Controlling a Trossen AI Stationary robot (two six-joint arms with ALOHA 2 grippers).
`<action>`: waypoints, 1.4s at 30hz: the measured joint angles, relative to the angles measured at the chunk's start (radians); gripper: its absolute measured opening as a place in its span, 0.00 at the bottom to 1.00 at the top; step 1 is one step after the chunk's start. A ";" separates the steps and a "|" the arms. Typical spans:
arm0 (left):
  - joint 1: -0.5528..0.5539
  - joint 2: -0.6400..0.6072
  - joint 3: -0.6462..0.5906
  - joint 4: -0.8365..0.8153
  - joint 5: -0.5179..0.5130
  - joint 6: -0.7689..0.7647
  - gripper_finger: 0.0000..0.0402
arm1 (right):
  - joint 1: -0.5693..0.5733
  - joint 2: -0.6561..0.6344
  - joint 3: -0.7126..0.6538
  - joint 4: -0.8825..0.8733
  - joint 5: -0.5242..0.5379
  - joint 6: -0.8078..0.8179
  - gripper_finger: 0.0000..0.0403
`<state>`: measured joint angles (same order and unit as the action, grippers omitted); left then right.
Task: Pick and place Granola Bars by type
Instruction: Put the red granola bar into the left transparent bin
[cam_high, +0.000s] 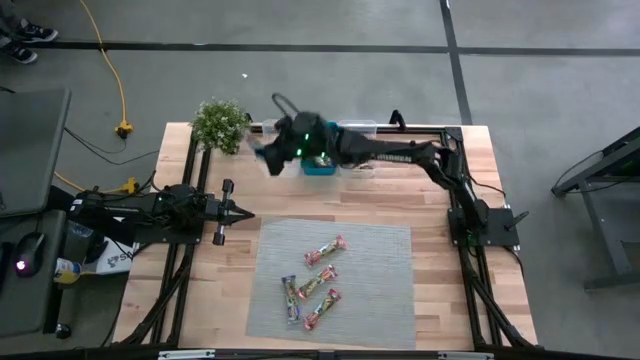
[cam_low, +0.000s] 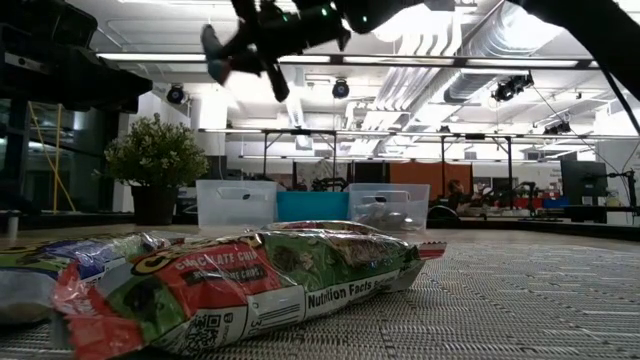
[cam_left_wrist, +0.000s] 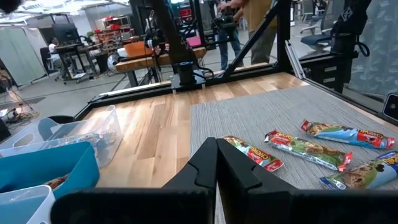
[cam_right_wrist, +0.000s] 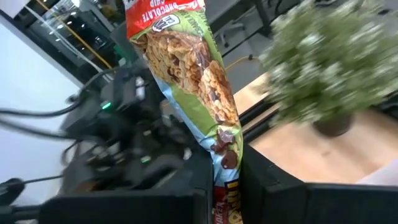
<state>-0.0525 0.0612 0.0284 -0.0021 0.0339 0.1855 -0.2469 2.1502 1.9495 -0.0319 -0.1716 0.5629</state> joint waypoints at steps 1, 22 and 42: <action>0.000 0.000 0.000 0.000 0.000 0.000 0.00 | -0.020 0.000 0.000 0.000 -0.014 -0.012 0.08; 0.000 0.000 0.000 0.000 0.000 0.000 0.00 | -0.299 0.000 0.000 -0.050 -0.245 -0.809 0.10; 0.000 0.000 0.000 0.000 0.000 0.000 0.00 | -0.276 0.114 -0.001 -0.058 -0.183 -1.344 0.10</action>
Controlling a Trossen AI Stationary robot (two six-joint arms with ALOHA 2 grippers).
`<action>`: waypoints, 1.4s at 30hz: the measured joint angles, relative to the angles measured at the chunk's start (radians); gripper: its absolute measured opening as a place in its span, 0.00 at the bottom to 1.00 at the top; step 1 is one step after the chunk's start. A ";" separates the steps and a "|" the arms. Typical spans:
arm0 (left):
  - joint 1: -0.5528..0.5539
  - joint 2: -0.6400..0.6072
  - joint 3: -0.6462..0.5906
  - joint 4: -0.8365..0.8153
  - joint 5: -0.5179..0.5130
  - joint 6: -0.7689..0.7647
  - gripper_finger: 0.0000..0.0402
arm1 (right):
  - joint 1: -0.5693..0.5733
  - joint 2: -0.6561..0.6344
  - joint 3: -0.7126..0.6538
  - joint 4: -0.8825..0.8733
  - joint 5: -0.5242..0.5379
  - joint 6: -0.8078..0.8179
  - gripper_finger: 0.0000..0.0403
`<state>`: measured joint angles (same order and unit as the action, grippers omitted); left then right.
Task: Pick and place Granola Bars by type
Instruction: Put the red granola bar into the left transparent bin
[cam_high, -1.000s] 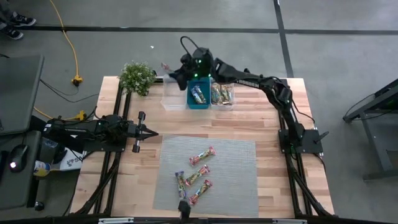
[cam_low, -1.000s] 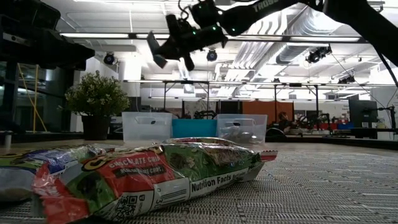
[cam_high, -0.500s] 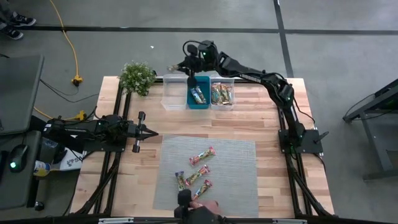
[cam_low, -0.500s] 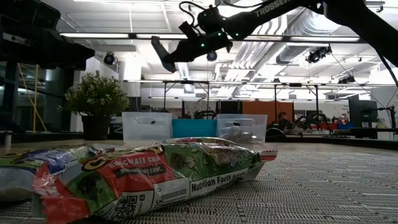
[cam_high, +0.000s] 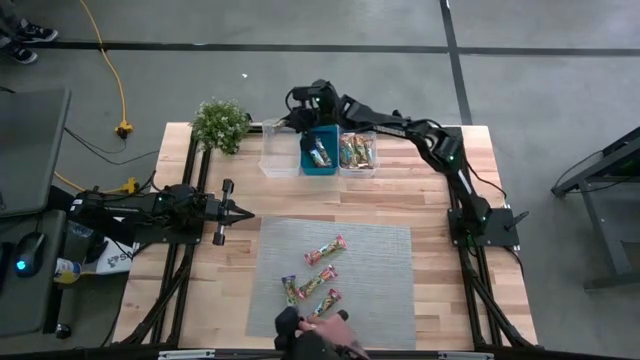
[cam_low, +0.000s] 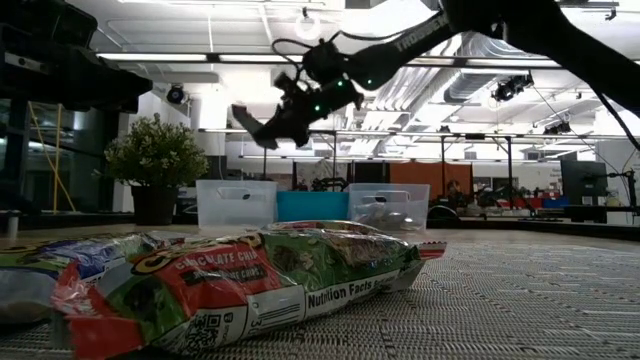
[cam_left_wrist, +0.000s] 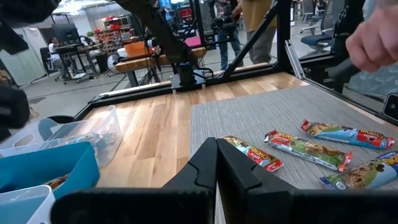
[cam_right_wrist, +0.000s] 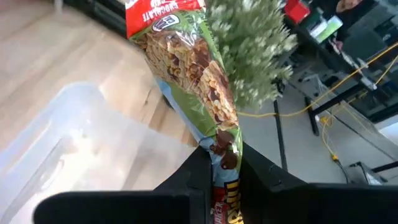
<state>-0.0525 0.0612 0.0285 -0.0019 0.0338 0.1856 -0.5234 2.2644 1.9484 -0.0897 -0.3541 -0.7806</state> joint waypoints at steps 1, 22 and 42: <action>0.000 0.000 0.000 0.000 0.000 0.000 0.00 | 0.003 0.004 0.000 -0.002 0.007 -0.005 0.10; 0.000 0.000 0.000 0.000 0.000 0.000 0.00 | 0.006 0.079 0.001 -0.135 -0.002 0.098 0.10; 0.000 0.000 0.000 0.000 0.000 0.000 0.00 | 0.009 0.081 0.001 -0.064 0.005 0.225 0.30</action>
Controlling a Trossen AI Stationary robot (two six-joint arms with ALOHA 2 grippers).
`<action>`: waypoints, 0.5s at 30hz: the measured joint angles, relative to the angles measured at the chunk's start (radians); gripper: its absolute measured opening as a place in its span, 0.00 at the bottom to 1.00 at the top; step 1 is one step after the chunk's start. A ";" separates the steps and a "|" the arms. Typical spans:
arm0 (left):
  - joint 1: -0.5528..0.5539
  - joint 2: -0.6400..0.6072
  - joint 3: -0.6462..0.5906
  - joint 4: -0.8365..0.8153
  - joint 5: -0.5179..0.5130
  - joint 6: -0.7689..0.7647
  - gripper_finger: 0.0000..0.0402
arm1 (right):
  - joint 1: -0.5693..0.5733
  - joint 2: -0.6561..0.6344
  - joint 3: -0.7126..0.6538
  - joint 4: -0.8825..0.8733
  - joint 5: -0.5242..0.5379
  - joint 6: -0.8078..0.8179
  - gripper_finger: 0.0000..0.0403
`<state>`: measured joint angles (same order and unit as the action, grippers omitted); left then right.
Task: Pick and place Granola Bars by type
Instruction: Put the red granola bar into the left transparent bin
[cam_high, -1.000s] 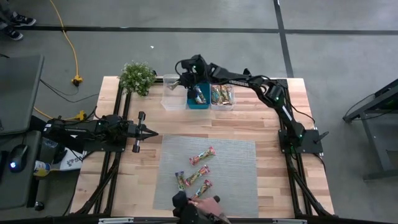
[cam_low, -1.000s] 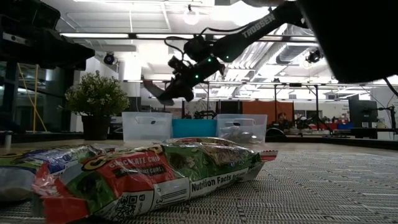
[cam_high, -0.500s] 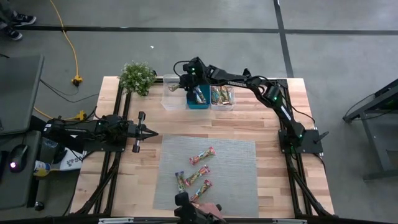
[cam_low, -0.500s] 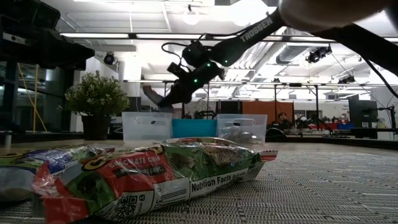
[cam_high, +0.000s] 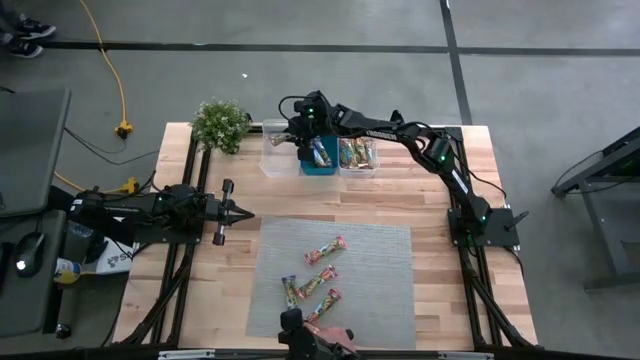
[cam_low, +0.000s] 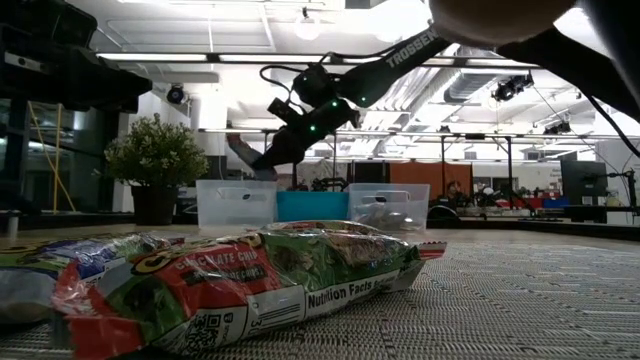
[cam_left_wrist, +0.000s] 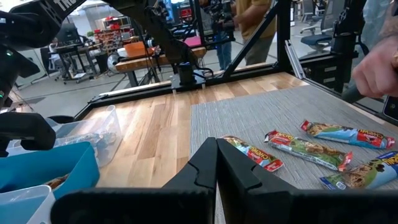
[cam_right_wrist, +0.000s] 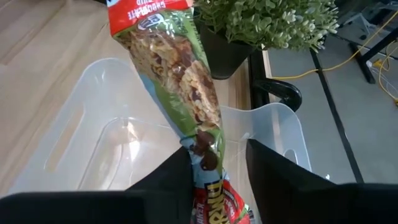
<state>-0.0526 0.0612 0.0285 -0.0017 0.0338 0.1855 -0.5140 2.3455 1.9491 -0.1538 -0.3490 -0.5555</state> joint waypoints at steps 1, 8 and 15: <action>0.000 0.000 0.000 0.000 0.000 0.000 0.00 | 0.000 0.000 0.000 0.000 0.000 -0.001 0.31; 0.000 0.000 0.000 0.000 0.000 0.000 0.00 | 0.000 0.000 0.000 0.000 -0.001 0.033 0.33; 0.000 0.000 0.000 0.000 0.000 0.000 0.00 | -0.001 0.000 0.000 0.000 0.002 0.230 0.35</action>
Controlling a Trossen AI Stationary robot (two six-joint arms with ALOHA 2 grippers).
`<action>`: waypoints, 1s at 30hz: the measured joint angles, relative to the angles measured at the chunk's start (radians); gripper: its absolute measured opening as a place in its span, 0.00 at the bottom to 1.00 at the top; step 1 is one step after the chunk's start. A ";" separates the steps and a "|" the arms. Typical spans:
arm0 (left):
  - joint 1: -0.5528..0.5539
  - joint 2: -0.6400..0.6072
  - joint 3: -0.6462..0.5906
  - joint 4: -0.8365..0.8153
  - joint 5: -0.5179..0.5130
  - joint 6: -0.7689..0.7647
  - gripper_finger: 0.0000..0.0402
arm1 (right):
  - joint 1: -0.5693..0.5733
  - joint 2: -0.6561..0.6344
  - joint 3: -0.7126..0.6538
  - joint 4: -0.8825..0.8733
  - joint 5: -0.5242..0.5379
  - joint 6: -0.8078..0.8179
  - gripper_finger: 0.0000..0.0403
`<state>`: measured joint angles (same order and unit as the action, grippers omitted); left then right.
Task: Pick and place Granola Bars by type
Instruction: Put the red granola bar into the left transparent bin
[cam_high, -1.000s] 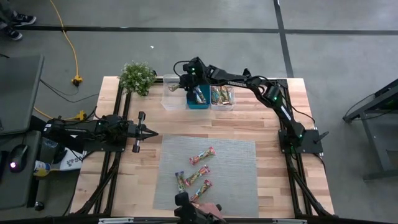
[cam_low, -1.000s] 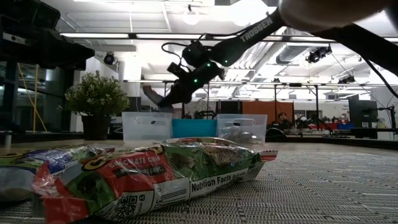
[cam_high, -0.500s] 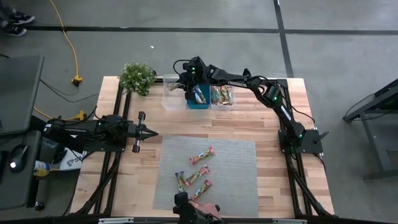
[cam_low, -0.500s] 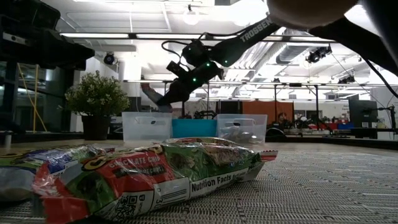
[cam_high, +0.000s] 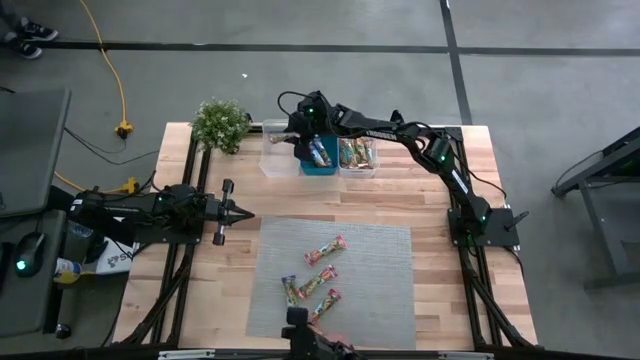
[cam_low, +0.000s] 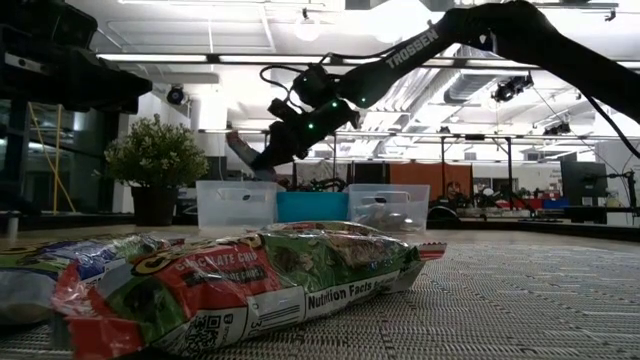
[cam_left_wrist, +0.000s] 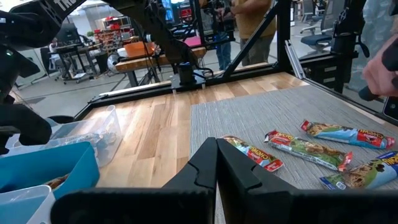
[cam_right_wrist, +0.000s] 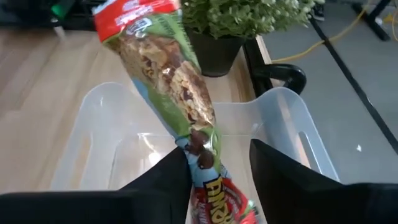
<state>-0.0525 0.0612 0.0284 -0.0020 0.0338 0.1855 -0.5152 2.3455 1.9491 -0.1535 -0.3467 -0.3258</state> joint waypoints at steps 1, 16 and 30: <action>0.000 0.000 0.000 0.000 0.000 0.000 0.00 | 0.000 0.000 0.000 0.000 0.007 0.010 0.36; 0.000 0.000 0.000 0.000 0.000 0.000 0.00 | 0.000 0.000 0.000 0.005 0.057 0.122 0.44; 0.000 0.000 0.000 0.000 0.000 0.000 0.00 | 0.011 -0.064 0.054 0.046 0.038 0.369 0.45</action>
<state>-0.0526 0.0612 0.0284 -0.0021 0.0338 0.1856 -0.5046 2.2817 2.0031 -0.1078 -0.3085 0.0429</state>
